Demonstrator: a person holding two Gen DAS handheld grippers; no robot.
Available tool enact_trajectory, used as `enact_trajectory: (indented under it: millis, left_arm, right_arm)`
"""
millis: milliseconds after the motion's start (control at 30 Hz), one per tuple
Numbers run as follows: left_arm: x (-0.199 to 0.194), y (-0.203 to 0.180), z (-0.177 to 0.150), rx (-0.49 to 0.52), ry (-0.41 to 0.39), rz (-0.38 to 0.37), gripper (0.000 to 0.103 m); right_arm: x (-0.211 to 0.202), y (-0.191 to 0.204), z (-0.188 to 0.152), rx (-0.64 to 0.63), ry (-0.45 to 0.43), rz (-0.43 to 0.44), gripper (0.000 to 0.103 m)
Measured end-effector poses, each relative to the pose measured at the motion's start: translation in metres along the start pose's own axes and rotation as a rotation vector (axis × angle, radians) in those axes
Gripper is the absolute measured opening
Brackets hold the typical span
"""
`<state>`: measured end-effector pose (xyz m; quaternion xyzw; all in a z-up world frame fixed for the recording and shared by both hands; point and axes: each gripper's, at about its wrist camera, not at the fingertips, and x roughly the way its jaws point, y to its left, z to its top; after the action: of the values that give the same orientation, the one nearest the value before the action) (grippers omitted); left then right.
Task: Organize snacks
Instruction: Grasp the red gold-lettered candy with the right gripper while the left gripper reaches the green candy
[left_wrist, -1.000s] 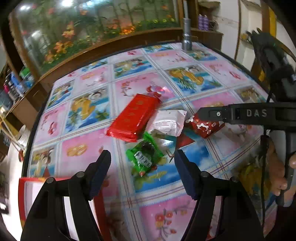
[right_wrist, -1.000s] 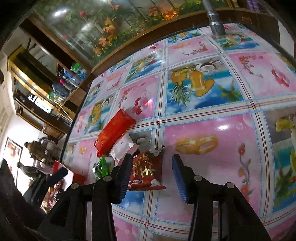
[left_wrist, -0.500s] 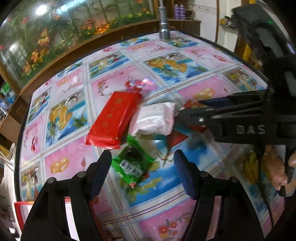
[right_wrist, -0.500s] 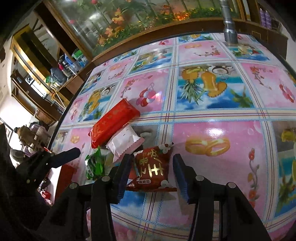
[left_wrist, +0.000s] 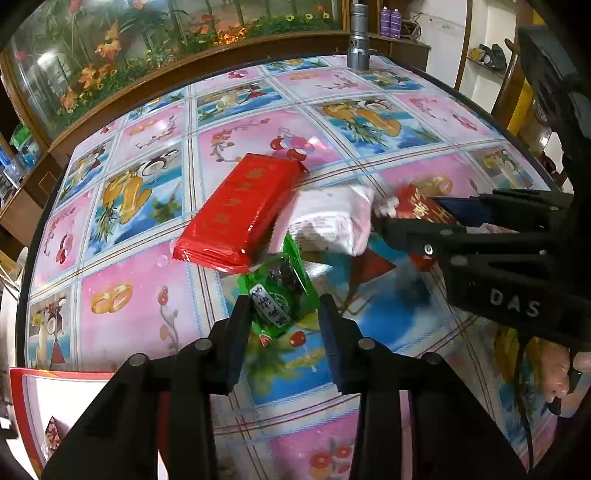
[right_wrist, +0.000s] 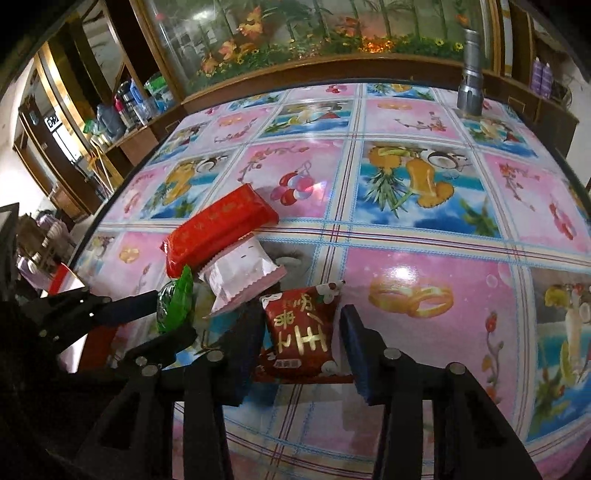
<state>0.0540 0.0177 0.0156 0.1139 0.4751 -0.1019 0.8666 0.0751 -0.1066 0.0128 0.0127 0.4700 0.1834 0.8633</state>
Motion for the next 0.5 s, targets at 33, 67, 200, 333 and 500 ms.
enact_trajectory:
  millis: [33,67,200,333,500]
  left_arm:
    - [0.0,-0.001,0.0,-0.005,0.001,-0.001,0.032]
    - [-0.001,-0.001,-0.001,-0.016,0.0,-0.003,0.031]
    - [-0.006,-0.001,-0.005,-0.046,-0.01,-0.022,0.022]
    - [-0.011,-0.004,-0.012,-0.061,-0.015,-0.037,0.022]
    - [-0.026,-0.007,-0.031,-0.09,-0.022,-0.07,0.011]
  right_arm:
    - [0.0,-0.001,0.0,-0.001,0.002,-0.008,0.036]
    - [-0.001,-0.001,0.0,-0.003,0.004,-0.009,0.034]
    - [-0.002,-0.004,0.0,0.008,0.014,0.002,0.033]
    - [-0.004,-0.014,0.001,0.056,0.018,0.015,0.033]
    - [-0.005,-0.02,0.001,0.091,0.025,0.036,0.033]
